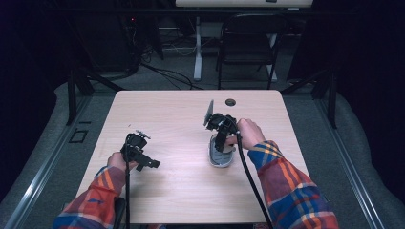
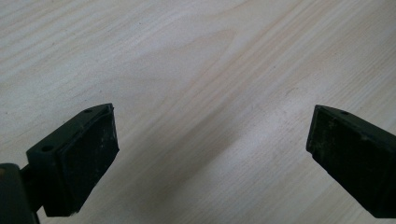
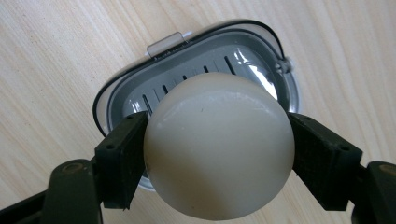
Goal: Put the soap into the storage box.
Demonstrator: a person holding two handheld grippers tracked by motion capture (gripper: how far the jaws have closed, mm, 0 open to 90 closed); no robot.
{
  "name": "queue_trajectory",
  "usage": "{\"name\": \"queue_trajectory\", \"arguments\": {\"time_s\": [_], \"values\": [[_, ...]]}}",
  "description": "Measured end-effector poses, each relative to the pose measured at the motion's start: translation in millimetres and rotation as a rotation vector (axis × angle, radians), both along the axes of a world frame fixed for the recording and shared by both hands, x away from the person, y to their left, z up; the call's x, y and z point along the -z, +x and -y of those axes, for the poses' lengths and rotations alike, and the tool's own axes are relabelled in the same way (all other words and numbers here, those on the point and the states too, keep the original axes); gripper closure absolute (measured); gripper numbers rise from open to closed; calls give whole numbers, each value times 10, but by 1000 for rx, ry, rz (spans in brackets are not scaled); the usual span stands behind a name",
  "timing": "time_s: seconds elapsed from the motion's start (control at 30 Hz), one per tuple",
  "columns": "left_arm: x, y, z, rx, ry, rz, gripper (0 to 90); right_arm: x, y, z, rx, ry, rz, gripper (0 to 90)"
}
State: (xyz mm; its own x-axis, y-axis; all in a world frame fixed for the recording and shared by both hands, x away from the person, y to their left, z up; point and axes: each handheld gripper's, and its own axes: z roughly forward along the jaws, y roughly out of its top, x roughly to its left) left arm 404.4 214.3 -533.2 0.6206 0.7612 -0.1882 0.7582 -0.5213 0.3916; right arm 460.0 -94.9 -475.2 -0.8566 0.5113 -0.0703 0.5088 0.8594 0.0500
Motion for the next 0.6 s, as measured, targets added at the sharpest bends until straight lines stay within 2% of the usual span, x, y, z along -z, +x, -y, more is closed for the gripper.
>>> {"name": "queue_trajectory", "arguments": {"time_s": [0.07,0.6], "values": [[0,0,-1,0,0,0,20,22,-1,-9,4,8,-2,246],[-1,0,-2,2,0,0,20,211,9,-47,-17,-26,-23,245]]}}
